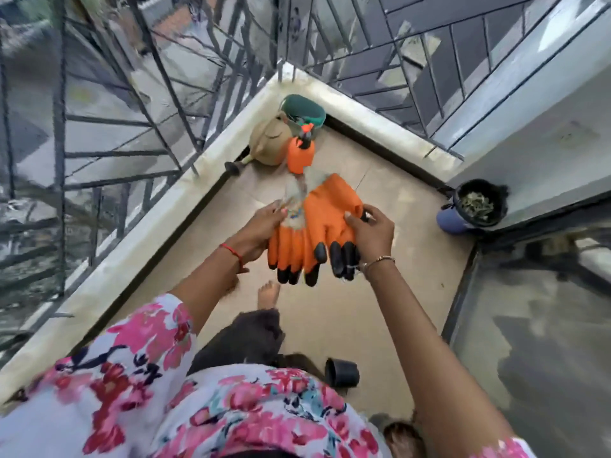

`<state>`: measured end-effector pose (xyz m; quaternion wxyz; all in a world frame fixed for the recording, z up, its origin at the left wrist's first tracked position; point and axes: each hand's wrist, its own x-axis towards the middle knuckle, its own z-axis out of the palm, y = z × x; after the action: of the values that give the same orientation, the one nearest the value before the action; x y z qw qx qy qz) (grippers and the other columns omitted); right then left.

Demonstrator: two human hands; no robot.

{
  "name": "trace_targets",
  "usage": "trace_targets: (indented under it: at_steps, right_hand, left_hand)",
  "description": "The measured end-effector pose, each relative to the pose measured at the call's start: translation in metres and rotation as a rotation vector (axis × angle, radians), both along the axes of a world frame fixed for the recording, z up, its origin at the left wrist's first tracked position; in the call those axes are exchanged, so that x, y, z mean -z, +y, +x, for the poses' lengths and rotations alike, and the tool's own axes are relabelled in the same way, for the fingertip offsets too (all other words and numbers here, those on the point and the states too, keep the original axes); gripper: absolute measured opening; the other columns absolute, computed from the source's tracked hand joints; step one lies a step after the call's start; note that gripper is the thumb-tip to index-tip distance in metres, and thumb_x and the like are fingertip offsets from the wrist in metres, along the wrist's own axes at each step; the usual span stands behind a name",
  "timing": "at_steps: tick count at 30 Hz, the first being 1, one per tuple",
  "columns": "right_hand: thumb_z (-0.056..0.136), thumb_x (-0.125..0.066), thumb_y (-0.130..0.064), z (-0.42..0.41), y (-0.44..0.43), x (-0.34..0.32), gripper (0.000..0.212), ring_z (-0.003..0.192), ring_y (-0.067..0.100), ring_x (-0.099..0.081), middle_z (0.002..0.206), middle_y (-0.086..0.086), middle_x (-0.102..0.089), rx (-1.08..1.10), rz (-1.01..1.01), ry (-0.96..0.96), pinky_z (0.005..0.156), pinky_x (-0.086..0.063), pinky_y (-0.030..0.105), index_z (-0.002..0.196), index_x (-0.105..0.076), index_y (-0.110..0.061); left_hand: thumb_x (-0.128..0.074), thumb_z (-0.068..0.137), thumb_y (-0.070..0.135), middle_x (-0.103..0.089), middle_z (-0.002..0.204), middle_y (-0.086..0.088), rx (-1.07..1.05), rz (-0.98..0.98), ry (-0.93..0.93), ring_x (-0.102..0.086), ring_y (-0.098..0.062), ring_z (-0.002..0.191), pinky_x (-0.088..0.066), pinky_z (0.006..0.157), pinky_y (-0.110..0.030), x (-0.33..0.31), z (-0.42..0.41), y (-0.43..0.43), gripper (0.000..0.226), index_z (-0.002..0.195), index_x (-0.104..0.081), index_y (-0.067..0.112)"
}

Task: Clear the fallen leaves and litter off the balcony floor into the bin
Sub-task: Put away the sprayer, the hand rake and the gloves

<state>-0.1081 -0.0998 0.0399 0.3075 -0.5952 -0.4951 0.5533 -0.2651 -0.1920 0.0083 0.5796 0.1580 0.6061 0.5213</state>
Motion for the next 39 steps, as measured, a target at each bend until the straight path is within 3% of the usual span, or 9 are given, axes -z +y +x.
trace_targets:
  at_steps: [11,18,20,24,28,31,34,36,39]
  right_hand:
    - [0.066,-0.052,0.005,-0.094,0.222,-0.069,0.027,0.071,0.008,-0.055,0.075,0.0,-0.061,-0.136,0.514,-0.237,0.067,-0.047,0.019,0.082,-0.07,-0.006]
    - [0.056,-0.053,0.013,-0.129,0.337,-0.057,0.023,0.095,0.038,-0.056,0.096,0.022,-0.06,-0.413,1.016,-0.28,0.083,-0.036,0.026,0.064,-0.069,-0.002]
    - [0.055,-0.054,0.016,-0.133,0.372,-0.055,0.02,0.097,0.041,-0.057,0.095,0.024,-0.061,-0.52,0.997,-0.221,0.084,-0.035,0.018,0.061,-0.066,0.001]
    - [0.06,-0.059,0.025,-0.131,0.429,-0.054,0.022,0.112,0.034,-0.054,0.101,0.022,-0.063,-0.615,1.042,-0.037,0.095,-0.041,0.024,0.059,-0.062,0.002]
    - [0.068,-0.055,0.023,-0.148,0.467,-0.063,0.023,0.114,0.035,-0.053,0.102,0.023,-0.062,-0.563,1.059,0.102,0.096,-0.044,0.029,0.056,-0.058,0.004]
    - [0.075,-0.052,0.012,-0.158,0.489,-0.05,0.025,0.116,0.036,-0.053,0.107,0.023,-0.062,-0.717,1.072,0.125,0.098,-0.043,0.028,0.052,-0.057,0.006]
    - [0.069,-0.049,0.019,-0.178,0.511,-0.03,0.024,0.12,0.035,-0.049,0.113,0.024,-0.06,-0.841,0.977,0.103,0.101,-0.037,0.017,0.052,-0.057,0.006]
    - [0.062,-0.048,0.021,-0.19,0.521,-0.022,0.024,0.123,0.026,-0.045,0.119,0.024,-0.057,-0.866,0.935,0.062,0.1,-0.034,0.012,0.055,-0.061,0.003]
    - [0.063,-0.048,-0.002,-0.214,0.545,-0.012,0.032,0.125,0.023,-0.044,0.127,0.012,-0.05,-0.812,0.625,0.017,0.105,-0.033,0.016,0.086,-0.071,-0.004]
  left_hand:
    - [-0.03,0.102,0.009,-0.055,0.127,-0.011,-0.027,-0.008,-0.101,-0.059,-0.014,0.096,-0.052,0.076,-0.019,-0.031,-0.083,0.178,0.039,0.139,-0.038,0.004]
    - [-0.037,0.093,0.008,-0.071,0.062,-0.001,-0.159,0.078,-0.344,-0.067,-0.007,0.057,-0.053,0.06,-0.019,-0.054,-0.111,0.288,0.05,0.059,-0.074,0.009]
    - [-0.058,0.075,0.025,-0.073,0.072,-0.005,-0.232,0.102,-0.409,-0.07,-0.013,0.064,-0.056,0.058,-0.02,-0.062,-0.112,0.321,0.026,0.066,-0.076,0.009]
    - [-0.059,0.068,0.062,-0.064,0.096,-0.008,-0.232,0.057,-0.44,-0.069,-0.021,0.079,-0.057,0.068,-0.03,-0.061,-0.118,0.377,0.056,0.098,-0.063,0.015]
    - [-0.052,0.086,0.056,-0.069,0.108,0.012,-0.074,-0.024,-0.339,-0.064,0.0,0.099,-0.049,0.085,-0.012,-0.054,-0.122,0.414,0.075,0.14,-0.04,0.005]
    - [-0.052,0.068,0.081,-0.07,0.097,0.017,-0.104,-0.093,-0.174,-0.057,-0.011,0.112,-0.05,0.085,-0.014,-0.05,-0.131,0.442,0.08,0.122,-0.057,0.023]
    - [-0.064,0.081,0.043,-0.063,0.116,-0.01,-0.212,-0.094,-0.193,-0.061,-0.023,0.103,-0.05,0.094,-0.034,-0.051,-0.139,0.465,0.053,0.12,-0.058,0.008]
    - [-0.06,0.086,0.016,-0.07,0.089,-0.007,-0.167,-0.043,-0.191,-0.068,-0.015,0.074,-0.057,0.072,-0.027,-0.056,-0.14,0.471,0.018,0.101,-0.061,0.007]
    - [-0.047,0.094,0.032,-0.07,0.083,0.0,-0.264,-0.077,-0.162,-0.067,-0.017,0.076,-0.054,0.066,-0.026,-0.054,-0.163,0.509,0.022,0.099,-0.055,0.013]
